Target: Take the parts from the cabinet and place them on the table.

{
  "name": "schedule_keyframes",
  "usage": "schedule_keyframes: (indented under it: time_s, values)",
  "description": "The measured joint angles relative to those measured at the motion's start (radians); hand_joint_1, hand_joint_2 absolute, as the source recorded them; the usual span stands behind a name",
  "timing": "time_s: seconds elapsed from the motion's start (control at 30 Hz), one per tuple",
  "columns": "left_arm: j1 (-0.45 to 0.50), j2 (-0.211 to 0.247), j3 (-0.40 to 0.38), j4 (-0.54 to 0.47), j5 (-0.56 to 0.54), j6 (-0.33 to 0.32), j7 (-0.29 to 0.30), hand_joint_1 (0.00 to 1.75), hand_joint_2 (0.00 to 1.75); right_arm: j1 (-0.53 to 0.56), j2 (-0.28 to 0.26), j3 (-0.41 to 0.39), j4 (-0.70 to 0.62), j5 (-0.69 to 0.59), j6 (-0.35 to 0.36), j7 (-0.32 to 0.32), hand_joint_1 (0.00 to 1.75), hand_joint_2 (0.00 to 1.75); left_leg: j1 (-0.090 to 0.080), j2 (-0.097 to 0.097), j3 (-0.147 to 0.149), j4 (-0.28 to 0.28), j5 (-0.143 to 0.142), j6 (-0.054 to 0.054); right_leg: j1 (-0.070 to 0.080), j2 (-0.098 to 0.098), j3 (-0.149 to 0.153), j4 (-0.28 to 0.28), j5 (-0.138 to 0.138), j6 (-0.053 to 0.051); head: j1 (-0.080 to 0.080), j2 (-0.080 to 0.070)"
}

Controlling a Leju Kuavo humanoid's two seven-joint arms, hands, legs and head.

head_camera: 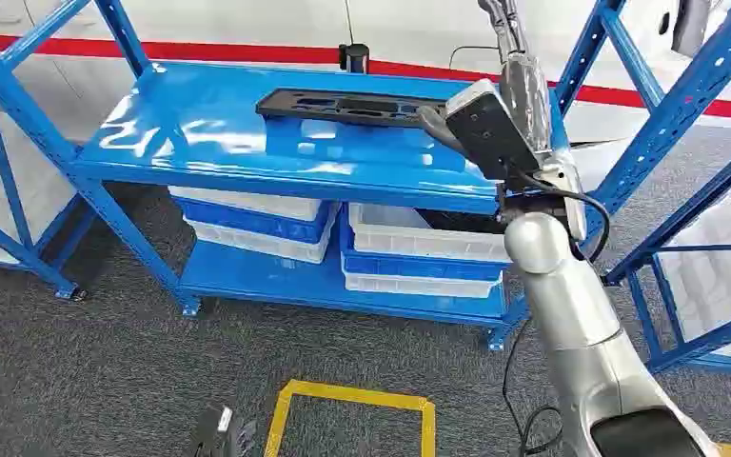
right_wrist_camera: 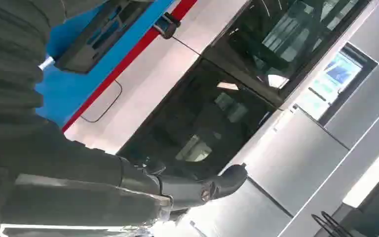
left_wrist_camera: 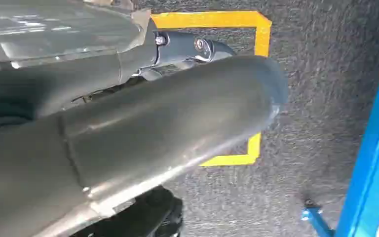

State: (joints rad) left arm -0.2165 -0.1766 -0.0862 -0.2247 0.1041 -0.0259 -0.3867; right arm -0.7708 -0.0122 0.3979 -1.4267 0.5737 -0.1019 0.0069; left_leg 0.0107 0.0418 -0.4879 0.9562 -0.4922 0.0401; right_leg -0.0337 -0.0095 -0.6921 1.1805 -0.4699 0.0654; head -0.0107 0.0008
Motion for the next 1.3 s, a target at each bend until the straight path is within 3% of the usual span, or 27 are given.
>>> schedule_keyframes:
  time_s: [0.03,0.07,0.1,0.13,0.23,0.27,0.33,0.4,0.43,0.47,0.5,0.57,0.63,0.73,0.77,0.8,0.9,0.93,0.97,1.0,1.07,1.1,1.13,1.17,1.23,1.27,1.3]
  values:
    - [0.002,0.000,0.005,0.000,0.003,0.001,-0.007,0.00,0.00,-0.001,0.000,0.000,0.001,-0.002,0.000,0.000,0.00,1.75,0.003,-0.001,0.009,0.002,-0.008,-0.007,-0.006,-0.003,0.036,-0.093,0.047,0.011,0.000,0.000]
    - [0.003,0.000,0.013,0.000,0.003,0.003,-0.013,0.00,0.00,-0.001,-0.002,0.000,0.003,-0.003,0.000,-0.001,0.00,1.75,0.003,0.000,0.012,0.007,-0.019,-0.017,-0.010,-0.018,0.060,-0.168,0.073,0.016,0.002,0.000]
    - [0.002,0.001,0.018,0.000,0.005,0.006,-0.018,0.00,0.00,-0.004,-0.002,0.001,0.007,-0.005,-0.001,-0.001,0.00,1.75,-0.007,0.000,0.004,0.015,-0.028,-0.028,0.003,-0.015,0.079,-0.172,0.058,0.009,0.007,0.000]
    - [0.003,0.000,0.020,0.000,0.004,0.006,-0.019,0.00,0.00,-0.005,0.000,0.003,0.008,-0.005,-0.001,-0.003,0.00,1.75,-0.005,0.002,0.003,0.016,-0.030,-0.031,-0.001,-0.008,0.072,-0.170,0.054,-0.011,0.001,0.000]
    - [0.003,-0.001,0.029,-0.002,0.005,0.007,-0.022,0.00,0.00,-0.008,-0.005,0.001,0.011,-0.007,-0.002,-0.003,0.00,1.75,0.004,0.011,0.009,0.013,-0.042,-0.042,0.003,0.007,0.071,-0.167,0.044,-0.036,-0.001,0.000]
    - [0.002,-0.001,0.031,-0.003,0.005,0.008,-0.024,0.00,0.00,-0.010,-0.003,0.001,0.011,-0.007,-0.002,-0.003,0.00,1.75,0.009,-0.006,0.001,0.029,-0.049,-0.047,0.001,0.012,0.077,-0.168,0.041,-0.043,-0.003,0.000]
    - [0.000,-0.001,0.036,-0.004,0.005,0.008,-0.025,0.00,0.00,-0.014,-0.003,0.001,0.012,-0.007,-0.003,-0.004,0.00,1.75,0.010,-0.030,-0.076,0.165,-0.097,-0.051,0.003,0.015,0.085,-0.168,0.032,-0.056,-0.006,0.000]
    - [0.005,-0.001,0.039,-0.003,0.005,0.009,-0.025,0.00,0.00,-0.011,-0.002,0.002,0.016,-0.008,-0.004,-0.004,0.00,1.75,0.010,-0.035,-0.192,0.333,-0.137,-0.055,0.010,0.022,0.094,-0.168,0.023,-0.068,-0.006,0.000]
    - [0.007,-0.001,0.039,-0.003,0.005,0.009,-0.025,0.00,0.00,-0.009,-0.002,0.002,0.019,-0.009,-0.005,-0.004,0.00,1.75,0.010,-0.035,-0.228,0.363,-0.128,-0.053,0.012,0.025,0.099,-0.168,0.019,-0.073,-0.005,0.000]
    - [0.008,-0.001,0.041,-0.003,0.008,0.009,-0.026,0.00,0.00,-0.008,-0.002,0.003,0.022,-0.010,-0.006,-0.004,0.00,1.75,0.010,-0.035,-0.241,0.349,-0.096,-0.049,0.014,0.029,0.107,-0.168,0.013,-0.073,-0.006,0.000]
    - [0.008,-0.001,0.043,-0.003,0.010,0.009,-0.027,0.00,0.00,-0.007,-0.002,0.003,0.023,-0.010,-0.006,-0.005,0.00,1.75,0.010,-0.035,-0.236,0.307,-0.052,-0.043,0.015,0.033,0.116,-0.168,0.007,-0.073,-0.006,0.000]
    - [0.008,0.000,0.045,-0.003,0.011,0.008,-0.030,0.00,0.00,-0.007,0.000,0.003,0.026,-0.010,-0.010,-0.006,0.00,1.75,0.005,-0.041,-0.170,0.107,0.082,-0.023,0.017,0.041,0.140,-0.170,-0.007,-0.069,-0.006,0.000]
    - [0.006,0.003,0.047,-0.004,0.012,0.007,-0.032,0.00,0.00,-0.008,-0.001,0.003,0.029,-0.010,-0.015,-0.007,0.00,1.75,-0.007,-0.045,-0.143,0.053,0.070,-0.012,0.023,0.047,0.143,-0.174,-0.016,-0.058,-0.004,0.000]
    - [0.006,0.002,0.048,-0.004,0.015,0.006,-0.035,0.00,0.00,-0.005,-0.002,0.002,0.032,-0.011,-0.016,-0.009,0.00,1.75,-0.014,-0.042,-0.132,0.039,0.062,0.002,0.023,0.045,0.155,-0.169,-0.001,-0.033,-0.005,0.000]
    - [0.007,0.000,0.050,-0.004,0.015,0.006,-0.035,0.00,0.00,-0.005,-0.002,0.002,0.033,-0.011,-0.016,-0.009,0.00,1.75,-0.004,-0.042,-0.106,0.026,0.069,0.009,0.024,0.040,0.139,-0.158,-0.015,-0.032,-0.007,0.000]
    - [0.006,0.000,0.052,-0.004,0.016,0.006,-0.036,0.00,0.00,-0.008,-0.003,0.000,0.034,-0.011,-0.017,-0.009,0.00,1.75,-0.008,-0.043,-0.098,0.024,0.068,0.011,0.023,0.029,0.134,-0.127,-0.029,-0.030,-0.002,0.000]
    - [0.007,-0.001,0.055,-0.004,0.017,0.006,-0.036,0.00,0.00,-0.003,-0.005,0.000,0.037,-0.011,-0.017,-0.010,0.00,1.75,-0.009,-0.042,-0.090,0.024,0.058,0.019,0.020,0.025,0.008,0.074,-0.095,-0.042,0.001,0.000]
    - [0.008,-0.001,0.058,-0.003,0.018,0.006,-0.036,0.00,0.00,0.000,-0.007,0.000,0.040,-0.011,-0.017,-0.010,0.00,1.75,-0.009,-0.043,-0.087,0.025,0.055,0.018,0.021,0.025,-0.027,0.116,-0.100,-0.035,0.002,0.000]
    - [0.009,-0.001,0.059,-0.004,0.018,0.006,-0.036,0.00,0.00,0.002,-0.008,0.000,0.042,-0.011,-0.017,-0.010,0.00,1.75,-0.009,-0.045,-0.083,0.025,0.050,0.017,0.019,0.025,-0.042,0.112,-0.086,-0.024,0.002,0.000]
    - [0.010,-0.001,0.061,-0.003,0.018,0.006,-0.036,0.00,0.00,0.003,-0.009,0.000,0.044,-0.011,-0.017,-0.010,0.00,1.75,-0.009,-0.046,-0.075,0.026,0.044,0.014,0.018,0.023,-0.030,0.058,-0.050,-0.014,0.002,0.000]
    - [0.010,-0.003,0.061,-0.003,0.018,0.006,-0.036,0.00,0.00,0.003,-0.010,0.000,0.045,-0.011,-0.018,-0.012,0.00,1.75,-0.009,-0.046,-0.055,0.026,0.029,0.007,0.016,0.016,0.038,-0.122,0.047,0.004,0.005,0.000]
    - [0.009,-0.003,0.061,-0.003,0.018,0.005,-0.036,0.00,0.00,0.003,-0.010,-0.001,0.045,-0.011,-0.018,-0.014,0.00,1.75,-0.009,-0.045,-0.049,0.025,0.021,0.002,0.015,0.006,0.060,-0.186,0.077,-0.003,0.005,0.000]
    - [0.009,-0.003,0.061,-0.003,0.018,0.004,-0.035,0.00,0.00,0.004,-0.010,-0.001,0.047,-0.013,-0.019,-0.018,0.00,1.75,-0.012,-0.044,-0.044,0.028,0.016,-0.005,0.025,0.005,0.052,-0.188,0.047,-0.019,0.002,0.000]
    - [0.008,-0.003,0.061,-0.004,0.018,0.003,-0.034,0.00,0.00,0.005,-0.010,-0.001,0.047,-0.014,-0.021,-0.019,0.00,1.75,-0.012,-0.042,-0.046,0.025,0.009,-0.014,0.030,0.002,0.071,-0.185,0.043,-0.037,0.002,0.000]
    - [0.010,-0.006,0.061,-0.004,0.016,0.002,-0.034,0.00,0.00,0.008,-0.012,-0.003,0.048,-0.014,-0.024,-0.023,0.00,1.75,-0.011,-0.041,-0.038,0.043,0.012,-0.022,0.029,0.008,0.074,-0.189,0.056,-0.056,0.000,0.000]
    - [0.009,-0.005,0.061,-0.004,0.015,0.002,-0.034,0.00,0.00,0.010,-0.013,-0.003,0.047,-0.014,-0.027,-0.023,0.00,1.75,-0.009,-0.040,-0.038,0.051,0.004,-0.026,0.015,0.011,0.090,-0.194,0.053,-0.065,-0.002,0.000]
    - [0.008,-0.005,0.061,-0.004,0.013,0.001,-0.034,0.00,0.00,0.009,-0.012,-0.002,0.046,-0.014,-0.028,-0.023,0.00,1.75,-0.006,-0.041,-0.056,0.078,-0.008,-0.030,0.015,0.011,0.100,-0.196,0.051,-0.069,0.003,0.000]
